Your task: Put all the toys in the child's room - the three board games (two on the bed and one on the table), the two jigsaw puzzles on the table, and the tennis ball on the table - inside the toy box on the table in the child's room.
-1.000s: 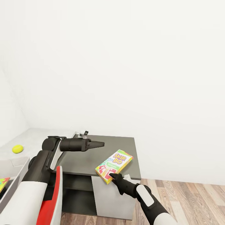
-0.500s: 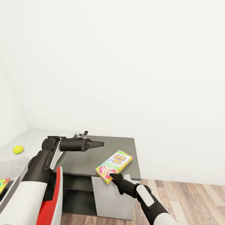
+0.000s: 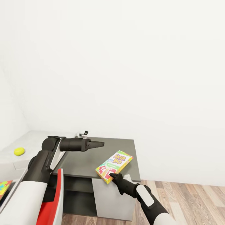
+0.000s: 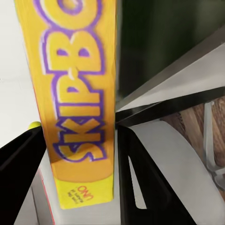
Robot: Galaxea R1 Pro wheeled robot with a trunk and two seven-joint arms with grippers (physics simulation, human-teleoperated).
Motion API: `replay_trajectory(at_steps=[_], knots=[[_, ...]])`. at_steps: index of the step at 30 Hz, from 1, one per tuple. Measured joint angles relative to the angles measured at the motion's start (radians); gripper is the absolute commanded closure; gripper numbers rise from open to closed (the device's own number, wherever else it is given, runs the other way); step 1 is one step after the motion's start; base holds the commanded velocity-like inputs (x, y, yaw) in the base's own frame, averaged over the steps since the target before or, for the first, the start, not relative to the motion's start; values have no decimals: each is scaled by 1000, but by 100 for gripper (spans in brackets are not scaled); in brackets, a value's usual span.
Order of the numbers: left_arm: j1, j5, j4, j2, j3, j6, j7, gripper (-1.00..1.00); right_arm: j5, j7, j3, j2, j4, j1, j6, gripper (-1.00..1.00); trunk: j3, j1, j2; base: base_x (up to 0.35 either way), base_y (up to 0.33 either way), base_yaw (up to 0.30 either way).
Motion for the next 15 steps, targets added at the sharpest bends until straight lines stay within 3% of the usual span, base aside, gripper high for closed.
replay_trajectory(at_steps=[8,15], knots=[[-2,-5,0,2,0,0,1,-100,-1,-4,-2,0,-7,-1,-1,100,25,-31,56,0,0,0],[-6,-3,1,25,0,0,1,-100,1,-7,-4,0,-16,-3,4,100,47,-58,105,0,0,0]])
